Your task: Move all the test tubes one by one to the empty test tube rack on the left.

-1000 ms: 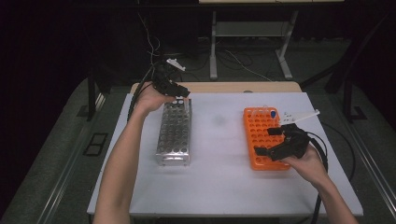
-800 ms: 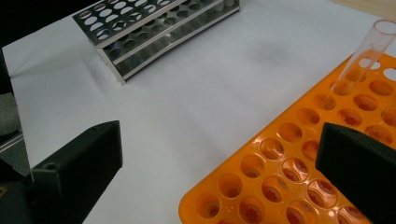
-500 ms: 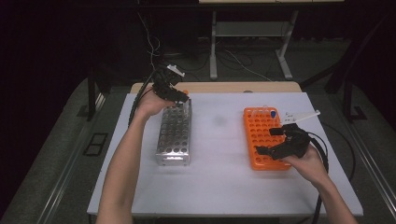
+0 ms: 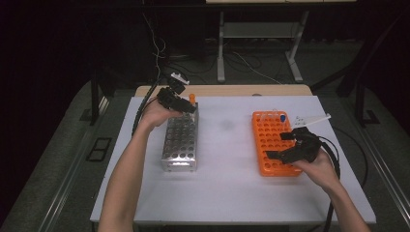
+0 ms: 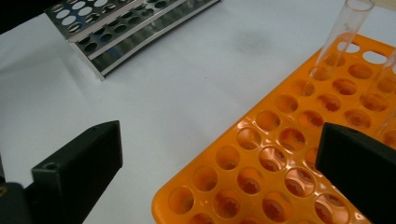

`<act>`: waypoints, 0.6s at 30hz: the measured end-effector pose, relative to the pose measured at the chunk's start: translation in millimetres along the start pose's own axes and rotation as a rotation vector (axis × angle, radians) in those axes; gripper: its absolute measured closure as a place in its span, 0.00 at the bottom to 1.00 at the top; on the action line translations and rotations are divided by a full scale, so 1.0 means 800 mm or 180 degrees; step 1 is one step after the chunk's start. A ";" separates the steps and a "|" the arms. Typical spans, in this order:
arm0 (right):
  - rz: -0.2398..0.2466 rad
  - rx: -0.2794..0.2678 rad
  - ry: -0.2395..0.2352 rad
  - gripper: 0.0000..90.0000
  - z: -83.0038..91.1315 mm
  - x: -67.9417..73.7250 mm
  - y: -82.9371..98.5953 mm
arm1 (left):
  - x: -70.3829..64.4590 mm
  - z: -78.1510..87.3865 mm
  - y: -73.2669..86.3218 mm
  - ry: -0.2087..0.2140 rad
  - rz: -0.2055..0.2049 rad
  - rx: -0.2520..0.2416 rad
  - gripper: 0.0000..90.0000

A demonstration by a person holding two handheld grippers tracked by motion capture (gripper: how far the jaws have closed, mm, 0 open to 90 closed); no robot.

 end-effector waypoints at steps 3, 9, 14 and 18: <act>-0.0025 0.0003 0.0018 0.00 0.000 -0.006 0.000 | -0.004 0.009 0.003 0.0006 0.0067 -0.0067 0.48; -0.0109 0.0041 0.0106 0.00 0.000 -0.026 0.004 | -0.011 0.028 0.010 0.0007 0.0127 -0.0177 0.34; -0.0182 0.0104 0.0157 0.00 -0.003 -0.044 0.010 | -0.023 0.041 0.016 0.0065 0.0150 -0.0243 0.18; -0.0212 0.0139 0.0204 0.00 -0.004 -0.057 0.010 | -0.037 0.049 0.021 0.0124 0.0105 -0.0240 0.08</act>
Point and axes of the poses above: each handheld gripper's, and its own axes: z roughly backward along the jaws, y roughly out of its underside, x roughly to its left, the point moved 9 cm from there along -z, roughly forward along the jaws, and after that the axes turned 3 degrees about z, right-handed, at the moved point
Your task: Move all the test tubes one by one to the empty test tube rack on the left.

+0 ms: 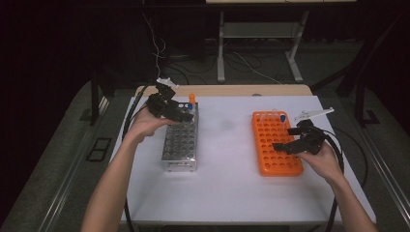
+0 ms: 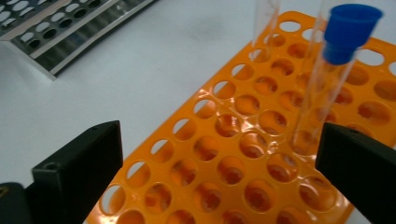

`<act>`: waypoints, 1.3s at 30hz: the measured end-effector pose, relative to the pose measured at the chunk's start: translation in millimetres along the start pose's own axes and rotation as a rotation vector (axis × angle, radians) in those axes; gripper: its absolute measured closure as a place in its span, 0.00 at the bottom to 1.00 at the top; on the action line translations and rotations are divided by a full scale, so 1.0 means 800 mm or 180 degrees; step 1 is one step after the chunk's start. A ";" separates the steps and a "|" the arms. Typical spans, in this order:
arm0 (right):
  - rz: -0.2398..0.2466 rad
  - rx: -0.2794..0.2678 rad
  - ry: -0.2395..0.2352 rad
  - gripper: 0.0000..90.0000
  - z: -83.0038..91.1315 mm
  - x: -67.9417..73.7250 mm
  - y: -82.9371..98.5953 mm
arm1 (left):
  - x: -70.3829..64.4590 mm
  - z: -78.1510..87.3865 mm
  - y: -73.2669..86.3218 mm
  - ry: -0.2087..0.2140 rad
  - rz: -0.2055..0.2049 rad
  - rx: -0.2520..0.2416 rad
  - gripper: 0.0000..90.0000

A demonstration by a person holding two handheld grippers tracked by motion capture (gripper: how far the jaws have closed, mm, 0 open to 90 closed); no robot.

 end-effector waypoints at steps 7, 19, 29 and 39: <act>-0.0019 0.0076 0.0102 0.17 -0.003 -0.024 -0.007 | -0.029 0.013 0.004 0.0053 -0.0141 -0.0028 0.00; -0.0056 0.0155 0.0190 0.46 -0.016 -0.058 -0.007 | -0.073 0.019 0.006 0.0160 -0.0368 -0.0115 0.00; 0.0015 0.0167 0.0253 0.74 -0.028 -0.066 -0.005 | -0.079 0.013 0.016 0.0206 -0.0374 -0.0111 0.00; 0.0173 0.0201 0.0382 0.84 -0.030 -0.058 -0.011 | -0.074 0.016 0.018 0.0186 -0.0335 -0.0127 0.00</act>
Point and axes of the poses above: each handheld gripper's, and its own axes: z roughly backward along the jaws, y roughly out of its underside, x roughly to its left, the point moved 9 cm from there along -z, roughly forward along the jaws, and after that the axes turned 3 degrees about z, right-handed, at the moved point
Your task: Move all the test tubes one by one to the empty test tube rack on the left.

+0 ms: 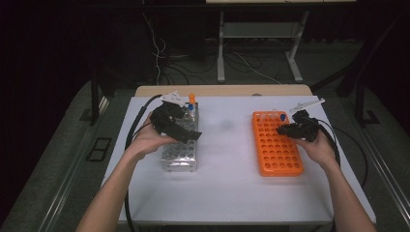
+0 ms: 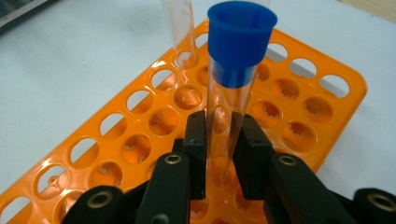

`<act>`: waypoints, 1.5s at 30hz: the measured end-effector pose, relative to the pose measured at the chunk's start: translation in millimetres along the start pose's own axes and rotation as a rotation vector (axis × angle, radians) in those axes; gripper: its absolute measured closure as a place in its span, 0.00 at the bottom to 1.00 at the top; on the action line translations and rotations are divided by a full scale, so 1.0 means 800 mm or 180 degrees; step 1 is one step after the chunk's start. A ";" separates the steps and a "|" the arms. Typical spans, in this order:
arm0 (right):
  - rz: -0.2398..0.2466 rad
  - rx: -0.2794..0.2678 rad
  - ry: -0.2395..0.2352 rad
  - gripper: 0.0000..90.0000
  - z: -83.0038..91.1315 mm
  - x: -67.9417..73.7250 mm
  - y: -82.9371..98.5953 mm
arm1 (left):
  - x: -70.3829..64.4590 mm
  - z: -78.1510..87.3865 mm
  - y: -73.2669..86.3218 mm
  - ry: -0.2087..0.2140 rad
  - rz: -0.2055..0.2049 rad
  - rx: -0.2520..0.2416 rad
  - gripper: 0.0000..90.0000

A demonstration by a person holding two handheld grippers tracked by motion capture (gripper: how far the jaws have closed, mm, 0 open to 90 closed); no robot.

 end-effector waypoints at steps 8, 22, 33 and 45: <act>0.0068 -0.0100 0.0103 0.84 0.024 0.004 -0.016 | -0.001 0.002 0.000 -0.0008 -0.0003 0.0002 0.00; 0.0179 -0.0246 -0.0105 0.84 0.065 0.045 -0.034 | -0.010 0.004 -0.006 0.0014 -0.0051 -0.0004 0.00; 0.0441 -0.0224 -0.0364 0.84 0.068 0.098 -0.046 | -0.028 -0.001 -0.015 0.0091 -0.0170 0.0040 0.00; 0.0734 -0.0156 -0.0621 0.84 0.053 0.155 -0.061 | -0.050 -0.009 -0.026 0.0207 -0.0300 0.0069 0.00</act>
Point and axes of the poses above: each handheld gripper's, and its own axes: z roughly backward along the jaws, y roughly out of its underside, x roughly to its left, the point moved 9 cm from there along -z, roughly forward along the jaws, and after that the axes turned 3 degrees about z, right-handed, at the moved point
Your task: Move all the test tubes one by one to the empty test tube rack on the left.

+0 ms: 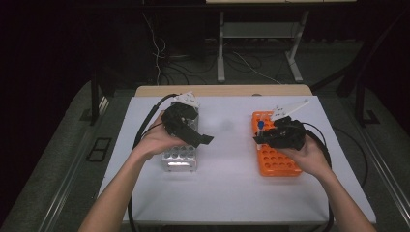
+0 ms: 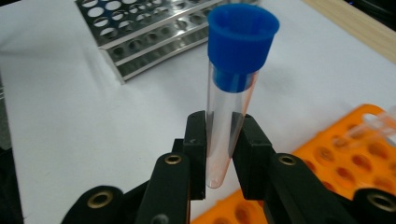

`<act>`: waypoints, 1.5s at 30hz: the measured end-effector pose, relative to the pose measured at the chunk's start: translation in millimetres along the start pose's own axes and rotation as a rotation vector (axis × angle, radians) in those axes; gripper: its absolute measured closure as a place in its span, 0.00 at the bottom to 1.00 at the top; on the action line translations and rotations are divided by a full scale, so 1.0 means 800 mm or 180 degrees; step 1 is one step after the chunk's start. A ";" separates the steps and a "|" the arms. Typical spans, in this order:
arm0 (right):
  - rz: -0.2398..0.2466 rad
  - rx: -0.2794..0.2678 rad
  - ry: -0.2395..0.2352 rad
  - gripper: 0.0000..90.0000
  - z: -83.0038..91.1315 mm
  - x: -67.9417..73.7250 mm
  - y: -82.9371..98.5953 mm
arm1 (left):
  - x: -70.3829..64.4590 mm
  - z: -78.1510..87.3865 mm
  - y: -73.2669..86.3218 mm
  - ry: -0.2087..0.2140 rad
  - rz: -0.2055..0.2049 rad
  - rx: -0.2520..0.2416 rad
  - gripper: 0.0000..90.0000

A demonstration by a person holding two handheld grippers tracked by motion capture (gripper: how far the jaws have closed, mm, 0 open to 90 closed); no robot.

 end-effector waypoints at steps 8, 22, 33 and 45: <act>0.0054 0.0046 -0.0158 0.84 -0.023 0.019 -0.004 | -0.016 -0.014 -0.006 0.0123 -0.0129 0.0066 0.00; 0.0141 0.0066 -0.0355 0.84 -0.050 0.047 -0.006 | -0.042 -0.039 -0.012 0.0331 -0.0291 0.0186 0.12; 0.0268 0.0080 -0.0498 0.84 -0.066 0.073 -0.011 | -0.060 -0.058 -0.008 0.0524 -0.0457 0.0298 0.37; 0.0352 0.0075 -0.0565 0.84 -0.076 0.090 -0.015 | -0.067 -0.067 0.001 0.0718 -0.0473 0.0533 0.81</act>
Point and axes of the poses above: each handheld gripper's, and its own axes: z roughly backward along the jaws, y roughly out of its underside, x roughly to its left, the point moved 9 cm from there along -z, roughly forward along the jaws, and after that the axes turned 3 degrees about z, right-handed, at the moved point
